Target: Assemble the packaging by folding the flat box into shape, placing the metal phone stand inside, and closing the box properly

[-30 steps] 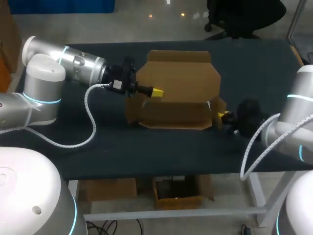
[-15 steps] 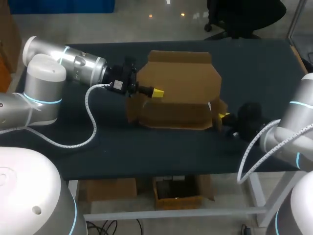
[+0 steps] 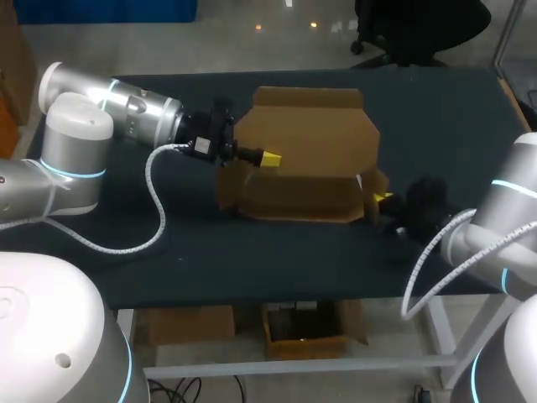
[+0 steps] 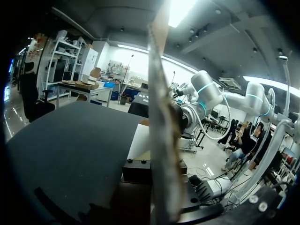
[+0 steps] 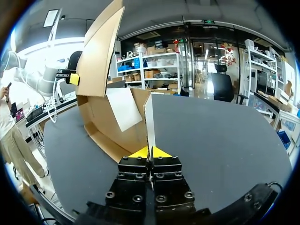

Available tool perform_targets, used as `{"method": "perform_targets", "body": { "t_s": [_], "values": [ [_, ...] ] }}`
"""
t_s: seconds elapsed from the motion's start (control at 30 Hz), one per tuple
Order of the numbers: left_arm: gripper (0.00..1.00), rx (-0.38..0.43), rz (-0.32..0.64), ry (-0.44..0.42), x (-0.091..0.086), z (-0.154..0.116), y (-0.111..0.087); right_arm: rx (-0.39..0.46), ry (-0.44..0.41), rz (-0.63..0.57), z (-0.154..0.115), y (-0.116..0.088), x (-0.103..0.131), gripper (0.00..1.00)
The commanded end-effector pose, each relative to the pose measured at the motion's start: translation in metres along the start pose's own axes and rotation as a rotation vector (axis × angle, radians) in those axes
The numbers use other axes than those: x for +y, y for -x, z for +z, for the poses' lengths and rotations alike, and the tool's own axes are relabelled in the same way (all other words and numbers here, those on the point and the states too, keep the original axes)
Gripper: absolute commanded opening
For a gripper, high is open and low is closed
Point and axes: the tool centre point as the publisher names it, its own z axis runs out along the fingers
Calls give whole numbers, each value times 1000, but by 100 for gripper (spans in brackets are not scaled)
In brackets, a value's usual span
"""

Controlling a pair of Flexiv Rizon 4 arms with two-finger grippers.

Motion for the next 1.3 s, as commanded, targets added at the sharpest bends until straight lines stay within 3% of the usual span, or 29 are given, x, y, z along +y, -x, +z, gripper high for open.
{"method": "perform_targets", "body": {
  "t_s": [0.03, 0.97, 1.3],
  "values": [
    [0, 3, 1, 2, 3, 4, 2, -15, 2, 2, 10, -8, 3, 0],
    [0, 3, 1, 2, 3, 4, 2, -82, -4, 16, 9, -19, 0, 0],
    [0, 3, 1, 2, 3, 4, 2, -154, -26, 0, 2, -19, -6, 0]
  ]
}}
